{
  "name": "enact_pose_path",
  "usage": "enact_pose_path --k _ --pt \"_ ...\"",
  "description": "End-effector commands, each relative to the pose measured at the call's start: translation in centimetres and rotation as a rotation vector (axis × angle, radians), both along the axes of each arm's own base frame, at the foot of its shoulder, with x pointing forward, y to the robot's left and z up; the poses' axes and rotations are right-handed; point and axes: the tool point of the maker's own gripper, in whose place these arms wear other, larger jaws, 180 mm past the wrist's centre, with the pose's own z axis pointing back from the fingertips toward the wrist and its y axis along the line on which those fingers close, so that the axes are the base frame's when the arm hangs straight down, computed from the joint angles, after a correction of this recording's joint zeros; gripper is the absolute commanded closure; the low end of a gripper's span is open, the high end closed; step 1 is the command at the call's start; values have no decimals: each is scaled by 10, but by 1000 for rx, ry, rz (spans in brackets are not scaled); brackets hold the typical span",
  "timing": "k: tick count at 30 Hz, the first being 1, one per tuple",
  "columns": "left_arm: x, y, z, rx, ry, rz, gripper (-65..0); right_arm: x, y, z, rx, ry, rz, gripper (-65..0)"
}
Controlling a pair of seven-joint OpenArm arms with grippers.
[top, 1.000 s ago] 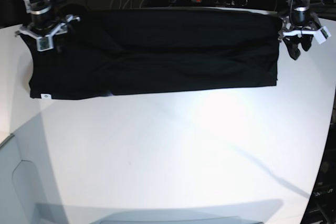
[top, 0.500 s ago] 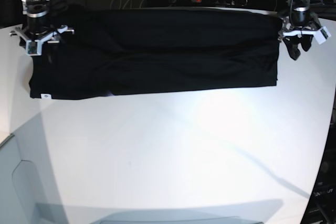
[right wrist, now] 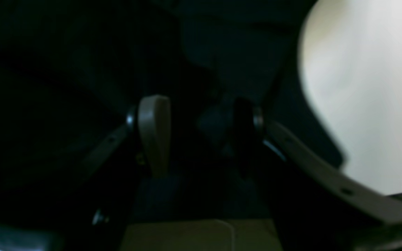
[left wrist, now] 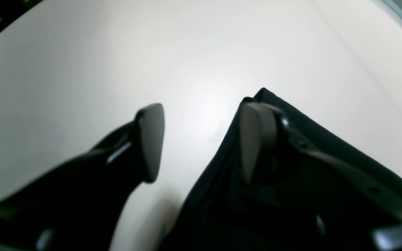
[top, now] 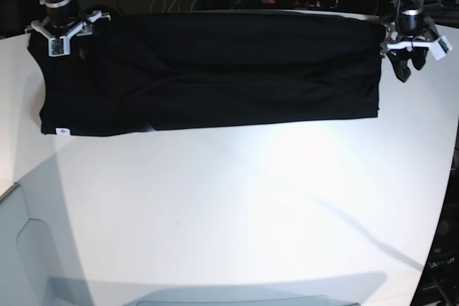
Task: Fold the T-shirt properly
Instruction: 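Hold the strip ends and smooth the shirt flat with both grippers, then carry the strip end held by the left gripper toward the right gripper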
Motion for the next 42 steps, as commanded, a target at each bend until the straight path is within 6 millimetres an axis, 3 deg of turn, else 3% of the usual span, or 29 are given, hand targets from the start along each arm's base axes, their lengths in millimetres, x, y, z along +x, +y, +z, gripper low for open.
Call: enact_pose_path --k 1,11,14,16,18,21,23,27,32,42 --pt "4 4 14 28 -40 -5 -341 7 -1 14 -9 -50 19 -298" --pt "4 6 12 29 -34 -5 -342 37 -10 31 -34 -128 11 -298" --pt "5 8 3 12 -22 -2 -345 43 -9 22 -3 -131 -6 -298" --pt "8 9 1 4 -28 3 -391 49 -8 13 25 -128 -19 -298" --pt "7 7 -3 -8 -11 -2 -428 49 -7 4 48 -115 -28 -298" --pt "9 0 -12 -44 36 -31 -432 45 -6 -9 73 -88 -36 -298" --pt "20 -13 -15 -64 43 -110 -432 48 -4 -15 91 -85 -41 -298" --pt "25 -32 -33 -119 104 -202 -432 45 -3 -25 112 -63 -49 -298" --pt "25 -37 -50 -168 143 -211 -432 46 -4 -25 113 -64 -49 -298" --pt "4 -38 -82 -240 217 -185 -430 47 -3 -25 114 -66 -46 -298"
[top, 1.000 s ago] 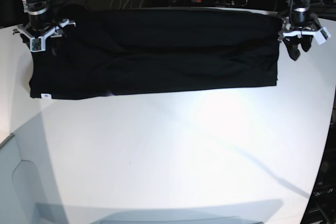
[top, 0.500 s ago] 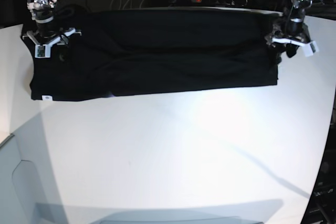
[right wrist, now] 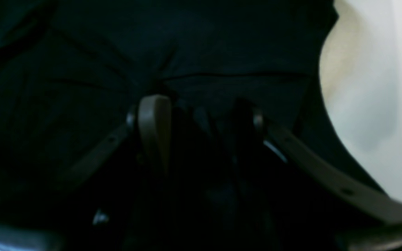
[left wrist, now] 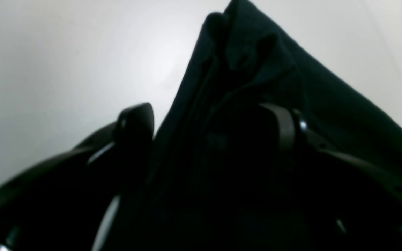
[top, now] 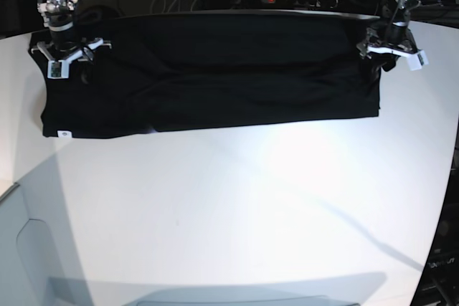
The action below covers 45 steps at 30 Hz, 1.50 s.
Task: Fold the T-shirt properly
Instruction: 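Carry the strip end held by the left gripper toward the right gripper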
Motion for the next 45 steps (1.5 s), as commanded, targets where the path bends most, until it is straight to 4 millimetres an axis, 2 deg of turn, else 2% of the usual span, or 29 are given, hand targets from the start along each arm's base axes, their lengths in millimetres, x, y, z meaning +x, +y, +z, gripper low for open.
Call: enact_pose_path --k 1,3,8,11,13,16,22,28,33,37,45 --pt "-10 -1 -11 -1 71 -18 -428 -1 0 0 -9 17 16 -298" --pt "-11 -12 -18 -18 89 -47 -372 0 0 0 -9 15 16 -298" --pt "-6 -21 -19 -27 91 -89 -124 0 0 0 -9 15 16 -298" --pt "-6 -19 -17 -17 88 -89 0 -1 -1 0 -10 15 14 -298" --pt "-5 -15 -12 -2 75 -83 -3 0 0 0 -9 15 16 -298" --pt "-2 11 8 55 40 -37 -1 0 1 0 -7 15 16 -298" --pt "23 46 49 139 -73 36 -1 7 3 3 -1 -4 16 -298" --pt "36 45 81 199 -141 14 -1 8 14 0 27 -7 8 -298" --pt "34 9 104 216 -205 3 -1 12 28 -2 50 -9 32 -298" --pt "37 -32 110 182 -230 -55 -1 12 28 -2 51 -11 32 -298" --pt "54 -142 76 175 -123 -359 -1 11 28 -2 51 -9 32 -298"
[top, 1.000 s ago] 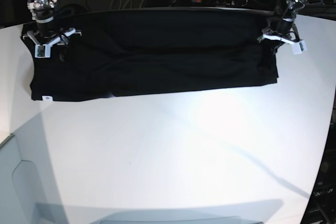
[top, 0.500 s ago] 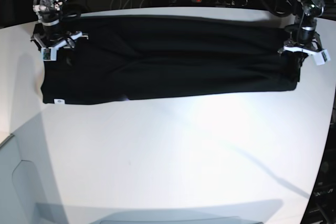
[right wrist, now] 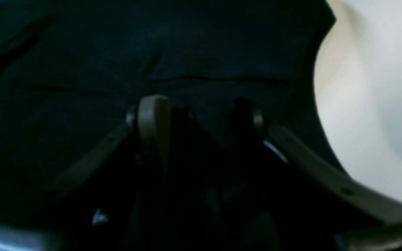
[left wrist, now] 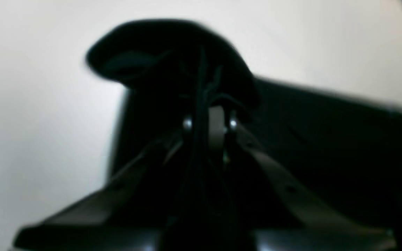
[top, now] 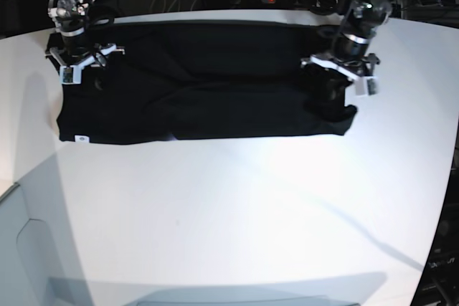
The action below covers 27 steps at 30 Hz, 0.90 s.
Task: Fold the T-shirt properly
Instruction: 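Carry the strip end held by the left gripper toward the right gripper, then lay the folded end onto the shirt and release with the left gripper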
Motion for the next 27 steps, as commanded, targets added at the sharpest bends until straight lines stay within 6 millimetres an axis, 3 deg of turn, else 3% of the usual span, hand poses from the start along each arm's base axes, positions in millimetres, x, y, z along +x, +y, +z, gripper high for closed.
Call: enact_pose_path --k 1,6,12,14,21,27 --pt "7 -13 10 8 -41 -41 -1 -4 -1 -1 -13 21 14 -298" --pt "17 -83 7 6 -32 -196 -1 -5 -1 -2 -13 24 14 -298" --pt "28 -147 22 -102 -101 -209 0 -4 -1 -1 -13 21 14 -298" --pt "26 -165 19 -132 -84 -218 0 -4 -1 -1 -13 22 14 -298" --pt "15 -211 -8 -130 -50 -270 0 -3 0 -1 -13 20 15 -298" --pt "18 -222 -11 -100 -74 -320 0 -3 -1 -1 -16 20 16 -298"
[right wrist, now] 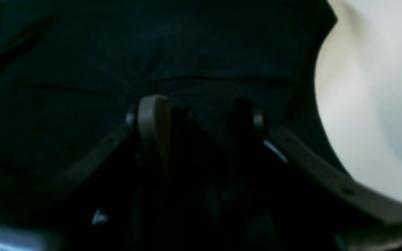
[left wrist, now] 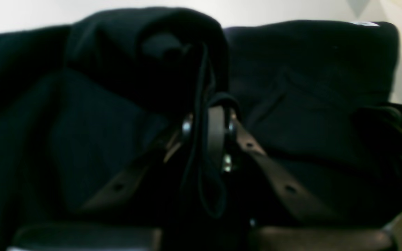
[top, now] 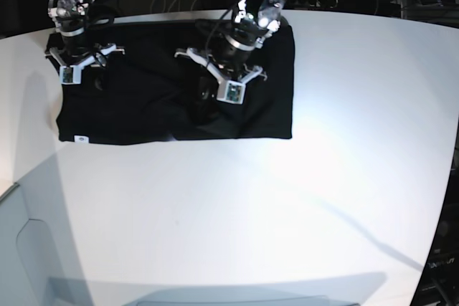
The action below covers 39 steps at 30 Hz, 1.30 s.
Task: Fold the T-shirt properly
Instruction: 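Lay the folded end onto the shirt and release with the left gripper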
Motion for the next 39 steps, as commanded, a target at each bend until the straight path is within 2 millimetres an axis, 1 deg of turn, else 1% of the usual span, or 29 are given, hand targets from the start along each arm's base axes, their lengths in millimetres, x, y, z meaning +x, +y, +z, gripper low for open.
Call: enact_pose_path --k 1,3,4,6,9,10,12,15,16,18,22,24,25,27,30,31,32,33,35,37,39 --pt "8 -9 17 -35 -55 -3 0 -3 -1 -1 -18 22 16 -298" --pt "7 -16 14 -34 -51 -24 0 -3 -1 -1 -18 22 16 -298" --pt "8 -19 17 -36 -59 -33 0 -3 -1 -1 -18 22 16 -298" --pt "10 -20 18 -37 -65 -38 0 -3 -1 -1 -18 22 16 -298" --pt "9 -22 14 -35 -55 -42 0 -3 -1 -1 -18 22 16 -298" --pt "10 -26 16 -39 -60 -52 0 -3 -1 -1 -18 22 16 -298" --pt "6 -37 17 -36 -67 -93 0 -3 -2 -1 -19 22 17 -298" --pt "4 -40 16 -20 -77 -127 -2 -4 -2 -1 -20 23 17 -298" --pt "3 -42 17 -22 -78 -134 -12 -4 -2 -1 -20 23 17 -298" --pt "1 -45 18 -25 -79 -143 -70 -4 -2 -1 -20 23 17 -298" --pt "0 -46 19 -29 -82 -147 -294 -5 -3 -1 -22 26 18 -298" --pt "-1 -46 20 -31 -81 -146 -389 -5 -3 -1 -23 25 18 -298" --pt "-1 -44 24 -34 -92 -146 -420 -5 -3 -1 -23 25 18 -298" --pt "1 -35 40 -31 -141 -150 -451 -4 -3 0 -24 23 18 -298" --pt "-1 -20 75 -53 -222 -139 -438 -4 -3 1 -25 21 18 -298" --pt "-2 -11 83 -48 -243 -133 -436 -3 -3 1 -26 20 19 -298" --pt "-1 4 86 -23 -261 -118 -436 -3 -3 1 -26 19 19 -298" --pt "0 16 84 -1 -261 -103 -436 -2 -3 2 -26 17 19 -298" --pt "3 37 74 46 -243 -70 -436 -1 -3 2 -26 14 19 -298" --pt "3 50 60 77 -211 -48 -435 -1 -3 2 -26 14 19 -298" --pt "2 54 49 93 -187 -41 -435 -1 -3 2 -24 14 18 -298"
